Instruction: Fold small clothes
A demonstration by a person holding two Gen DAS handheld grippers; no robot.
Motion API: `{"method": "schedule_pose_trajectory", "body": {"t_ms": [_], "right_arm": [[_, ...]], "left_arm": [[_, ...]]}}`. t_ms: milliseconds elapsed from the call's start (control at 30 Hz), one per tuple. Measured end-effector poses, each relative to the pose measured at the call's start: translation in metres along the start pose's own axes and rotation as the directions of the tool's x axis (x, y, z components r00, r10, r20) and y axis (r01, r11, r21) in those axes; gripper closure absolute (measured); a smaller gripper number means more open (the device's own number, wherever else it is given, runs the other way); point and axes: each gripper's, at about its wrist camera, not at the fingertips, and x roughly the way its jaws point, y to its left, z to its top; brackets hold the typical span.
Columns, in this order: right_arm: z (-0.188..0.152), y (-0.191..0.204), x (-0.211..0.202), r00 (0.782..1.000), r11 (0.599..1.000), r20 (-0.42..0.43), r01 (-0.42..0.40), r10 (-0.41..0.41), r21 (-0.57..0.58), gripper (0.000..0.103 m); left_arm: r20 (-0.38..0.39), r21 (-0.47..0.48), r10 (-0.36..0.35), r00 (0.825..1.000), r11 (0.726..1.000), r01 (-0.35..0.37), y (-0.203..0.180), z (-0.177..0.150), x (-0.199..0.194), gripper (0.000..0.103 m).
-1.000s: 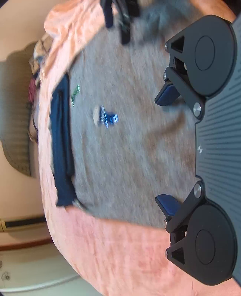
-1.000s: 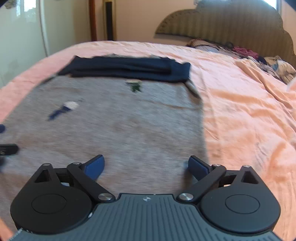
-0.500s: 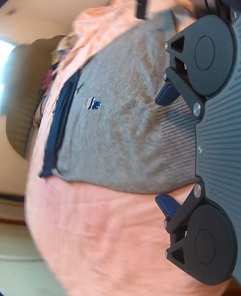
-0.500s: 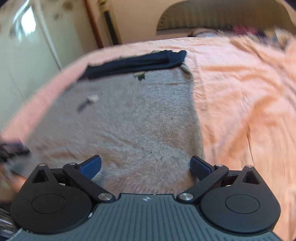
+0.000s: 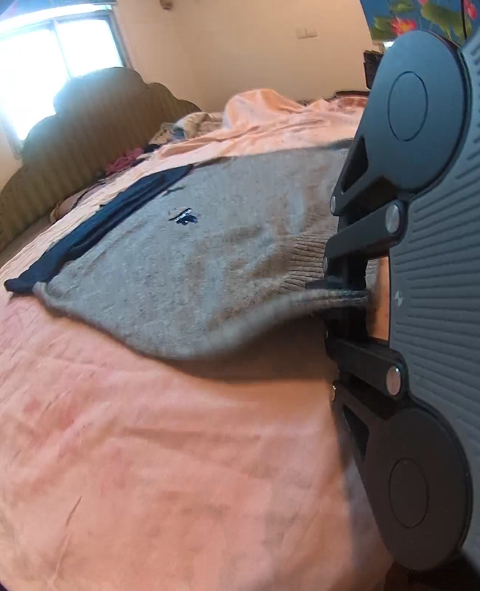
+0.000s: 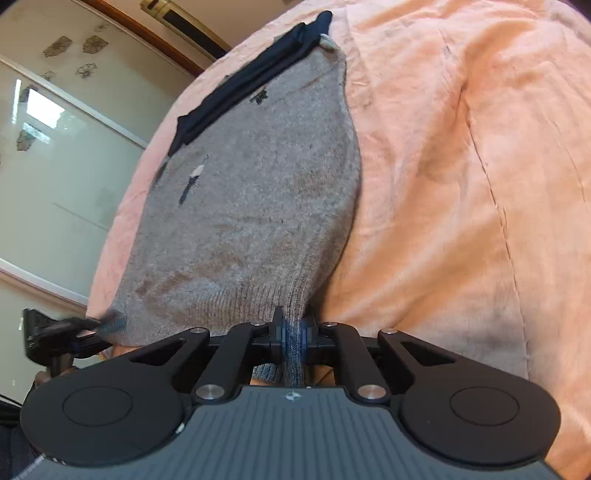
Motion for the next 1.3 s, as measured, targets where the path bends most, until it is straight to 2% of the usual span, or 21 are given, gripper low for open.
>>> {"method": "schedule_pose_trajectory", "body": {"t_ms": [133, 200, 300, 333, 367, 400, 433, 467, 500, 533, 600, 633, 700, 733, 800, 867, 900, 967, 1067, 1167, 1300], "right_arm": [[0.005, 0.0, -0.029, 0.997, 0.997, 0.052, 0.052, -0.049, -0.053, 0.092], [0.005, -0.015, -0.019, 0.991, 0.989, 0.028, 0.129, -0.127, -0.069, 0.099], [0.005, -0.023, -0.022, 0.995, 0.996, 0.027, 0.092, -0.092, -0.015, 0.096], [0.007, -0.02, -0.023, 0.995, 0.995, 0.024, 0.095, -0.095, -0.017, 0.086], [0.01, -0.017, -0.027, 0.993, 0.993, 0.041, 0.113, -0.112, -0.017, 0.078], [0.016, -0.01, -0.033, 0.985, 0.988, 0.089, 0.15, -0.148, -0.019, 0.056], [0.022, -0.001, -0.038, 0.973, 0.981, 0.147, 0.187, -0.18, -0.039, 0.045], [0.03, 0.01, -0.037, 0.961, 0.974, 0.2, 0.211, -0.192, -0.079, 0.044], [0.041, 0.022, -0.031, 0.955, 0.97, 0.231, 0.217, -0.187, -0.109, 0.042], [0.053, 0.036, -0.02, 0.949, 0.967, 0.261, 0.218, -0.177, -0.134, 0.038], [0.08, 0.063, 0.015, 0.946, 0.964, 0.293, 0.195, -0.137, -0.182, 0.027], [0.092, 0.076, 0.037, 0.949, 0.961, 0.292, 0.183, -0.117, -0.21, 0.018], [0.117, 0.1, 0.086, 0.955, 0.957, 0.275, 0.176, -0.109, -0.231, 0.017], [0.127, 0.107, 0.107, 0.959, 0.953, 0.259, 0.179, -0.114, -0.243, 0.018], [0.14, 0.117, 0.147, 0.941, 0.922, 0.259, 0.287, -0.219, -0.26, 0.018], [0.134, 0.121, 0.172, 0.894, 0.848, 0.282, 0.43, -0.35, -0.311, 0.017], [0.124, 0.125, 0.175, 0.865, 0.798, 0.314, 0.489, -0.392, -0.351, 0.011], [0.097, 0.126, 0.17, 0.838, 0.75, 0.352, 0.536, -0.417, -0.387, 0.0], [0.051, 0.115, 0.142, 0.851, 0.771, 0.37, 0.505, -0.371, -0.388, 0.0], [0.014, 0.112, 0.117, 0.849, 0.773, 0.38, 0.505, -0.367, -0.383, 0.0], [-0.004, 0.108, 0.105, 0.845, 0.781, 0.397, 0.505, -0.359, -0.368, 0.0]], "left_arm": [[0.004, 0.123, 0.102, 0.995, 0.987, -0.102, -0.01, -0.002, -0.007, 0.099], [0.005, 0.158, 0.088, 0.996, 0.984, -0.088, -0.008, -0.004, -0.005, 0.098], [-0.008, 0.209, 0.086, 0.996, 0.974, -0.083, -0.015, 0.005, -0.026, 0.097], [0.026, 0.247, 0.119, 0.993, 0.961, -0.122, -0.018, 0.01, -0.039, 0.091], [0.065, 0.276, 0.171, 0.983, 0.944, -0.182, -0.024, 0.016, -0.046, 0.077], [0.13, 0.293, 0.224, 0.966, 0.922, -0.254, -0.032, 0.024, -0.052, 0.067], [0.221, 0.298, 0.245, 0.944, 0.905, -0.304, -0.044, 0.033, -0.056, 0.042], [0.31, 0.301, 0.241, 0.92, 0.893, -0.335, -0.056, 0.04, -0.055, 0.017], [0.393, 0.316, 0.213, 0.894, 0.882, -0.349, -0.072, 0.046, -0.049, 0.012], [0.443, 0.339, 0.178, 0.879, 0.874, -0.348, -0.089, 0.052, -0.035, 0.011], [0.464, 0.347, 0.17, 0.869, 0.868, -0.355, -0.116, 0.063, 0.009, 0.011], [0.443, 0.342, 0.181, 0.878, 0.871, -0.352, -0.129, 0.067, 0.038, 0.012], [0.385, 0.385, 0.187, 0.904, 0.858, -0.341, -0.144, 0.067, 0.085, 0.012], [0.388, 0.398, 0.232, 0.892, 0.831, -0.389, -0.147, 0.06, 0.103, 0.012], [0.36, 0.444, 0.347, 0.866, 0.753, -0.486, -0.146, 0.05, 0.134, 0.012], [0.416, 0.522, 0.389, 0.822, 0.638, -0.566, -0.141, 0.023, 0.136, 0.011], [0.423, 0.545, 0.371, 0.826, 0.625, -0.56, -0.138, 0.012, 0.13, 0.011], [0.42, 0.559, 0.347, 0.839, 0.63, -0.54, -0.129, -0.005, 0.115, 0.011], [0.428, 0.566, 0.335, 0.839, 0.625, -0.538, -0.121, -0.02, 0.103, 0.011], [0.426, 0.561, 0.328, 0.843, 0.636, -0.531, -0.119, -0.024, 0.096, 0.01], [0.435, 0.549, 0.337, 0.835, 0.635, -0.543, -0.121, -0.026, 0.097, 0.01]]}}
